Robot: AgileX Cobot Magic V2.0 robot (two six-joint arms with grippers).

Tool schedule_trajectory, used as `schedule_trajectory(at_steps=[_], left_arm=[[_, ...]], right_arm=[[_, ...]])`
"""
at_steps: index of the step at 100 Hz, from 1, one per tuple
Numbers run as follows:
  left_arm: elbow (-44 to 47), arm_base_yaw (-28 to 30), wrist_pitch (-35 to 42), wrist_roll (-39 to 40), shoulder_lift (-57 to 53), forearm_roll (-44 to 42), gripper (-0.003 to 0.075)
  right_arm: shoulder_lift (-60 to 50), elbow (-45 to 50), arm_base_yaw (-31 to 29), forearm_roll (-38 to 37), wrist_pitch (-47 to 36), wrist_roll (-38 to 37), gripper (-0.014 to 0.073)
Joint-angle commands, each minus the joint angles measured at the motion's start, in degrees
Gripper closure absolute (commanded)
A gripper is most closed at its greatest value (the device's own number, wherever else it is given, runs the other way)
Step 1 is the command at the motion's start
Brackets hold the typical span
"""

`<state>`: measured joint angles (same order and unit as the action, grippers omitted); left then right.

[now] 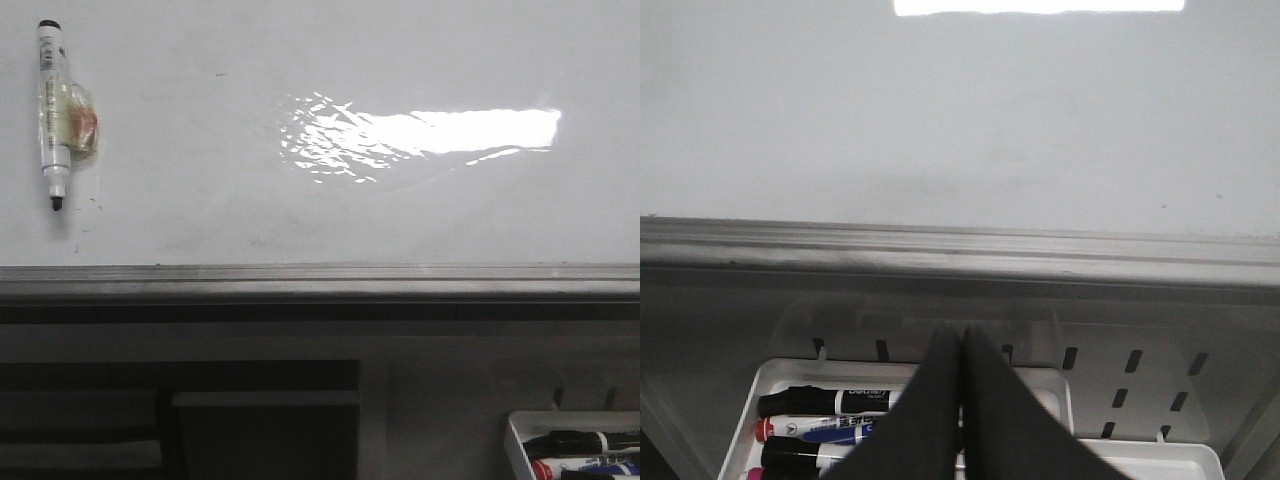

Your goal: Write number 5 on whiteboard

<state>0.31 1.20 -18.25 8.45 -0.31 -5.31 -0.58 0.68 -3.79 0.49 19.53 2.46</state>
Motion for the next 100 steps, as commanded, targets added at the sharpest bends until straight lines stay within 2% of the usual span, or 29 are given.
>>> schedule_trajectory(at_steps=[1, 25, 50, 61, 73, 90, 100], left_arm=[[0.96, 0.22, 5.50, 0.18, -1.68, -1.55, 0.0741], [0.96, 0.22, 5.61, 0.18, -1.68, -1.27, 0.0741], [0.96, 0.22, 14.68, 0.18, -1.68, -1.27, 0.0741], [0.26, 0.22, 14.70, 1.50, -1.58, 2.42, 0.0741], [-2.24, 0.22, 12.57, 1.50, -0.99, 2.72, 0.0741], [-9.61, 0.22, 6.15, 1.50, 4.44, -0.07, 0.0741], [-13.83, 0.22, 5.24, 1.50, 8.44, -0.46, 0.0741]], right_arm=[[-1.07, 1.57, 0.24, -0.49, -1.04, 0.24, 0.0655], [-1.07, 1.57, 0.24, -0.17, -4.36, 0.24, 0.0655], [-1.07, 1.57, 0.24, -0.49, -10.48, 0.37, 0.0655], [-1.07, 1.36, 0.24, -0.49, -15.53, 0.37, 0.0655], [0.31, -0.71, 0.24, 1.52, -9.52, 0.37, 0.0655], [7.01, -4.80, 0.24, 5.89, -6.25, 0.37, 0.0655], [12.29, -7.94, 0.24, 9.42, -5.57, 0.37, 0.0655]])
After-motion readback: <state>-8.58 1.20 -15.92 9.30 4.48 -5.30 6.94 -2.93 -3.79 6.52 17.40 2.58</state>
